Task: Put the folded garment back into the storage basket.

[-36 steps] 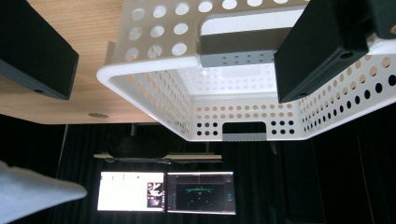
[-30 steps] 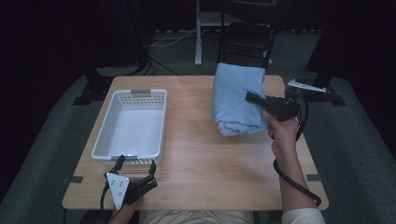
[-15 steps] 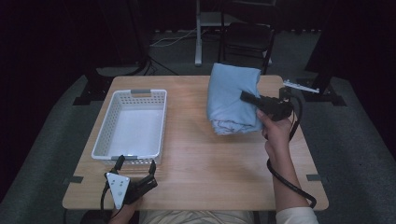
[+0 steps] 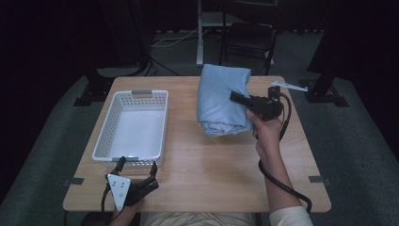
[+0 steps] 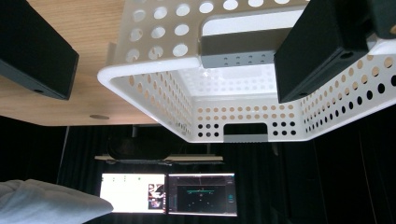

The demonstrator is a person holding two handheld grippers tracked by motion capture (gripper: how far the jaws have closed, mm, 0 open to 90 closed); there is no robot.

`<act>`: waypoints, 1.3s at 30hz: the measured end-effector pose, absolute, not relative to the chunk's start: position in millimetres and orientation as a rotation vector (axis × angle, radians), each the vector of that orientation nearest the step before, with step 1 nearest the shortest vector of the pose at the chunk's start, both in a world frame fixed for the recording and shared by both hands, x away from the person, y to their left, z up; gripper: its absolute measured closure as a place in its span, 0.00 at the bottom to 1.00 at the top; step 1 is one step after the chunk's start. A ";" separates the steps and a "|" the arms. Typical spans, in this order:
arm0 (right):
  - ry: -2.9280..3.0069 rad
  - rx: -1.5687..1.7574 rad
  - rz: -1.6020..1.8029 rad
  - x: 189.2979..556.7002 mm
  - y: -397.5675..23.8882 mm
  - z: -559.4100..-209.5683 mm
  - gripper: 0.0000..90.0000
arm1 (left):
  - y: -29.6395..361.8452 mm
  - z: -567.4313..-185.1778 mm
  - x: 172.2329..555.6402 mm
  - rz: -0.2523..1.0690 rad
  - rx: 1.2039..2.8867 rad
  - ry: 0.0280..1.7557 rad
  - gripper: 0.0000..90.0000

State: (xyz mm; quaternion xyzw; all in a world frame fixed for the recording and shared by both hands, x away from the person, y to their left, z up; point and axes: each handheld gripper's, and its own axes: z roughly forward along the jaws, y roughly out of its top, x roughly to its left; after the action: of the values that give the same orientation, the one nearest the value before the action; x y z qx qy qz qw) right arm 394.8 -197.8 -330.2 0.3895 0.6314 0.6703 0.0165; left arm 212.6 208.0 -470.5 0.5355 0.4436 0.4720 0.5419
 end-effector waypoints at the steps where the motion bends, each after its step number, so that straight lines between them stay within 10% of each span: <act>1: 1.961 1.211 2.084 395.0 -195.7 -330.1 0.75 | 208.0 -470.4 212.5 1.121 1.272 1.054 0.01; 39: 2.029 1.160 2.211 410.6 -92.5 -332.1 0.75 | 207.9 -470.6 212.5 1.121 1.269 1.053 0.01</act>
State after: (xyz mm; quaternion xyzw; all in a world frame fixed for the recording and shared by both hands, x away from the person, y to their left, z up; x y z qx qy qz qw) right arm 410.6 -92.5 -332.1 0.3602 0.6302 0.6868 -0.0376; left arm 212.5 207.9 -470.6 0.5344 0.4437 0.4722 0.5427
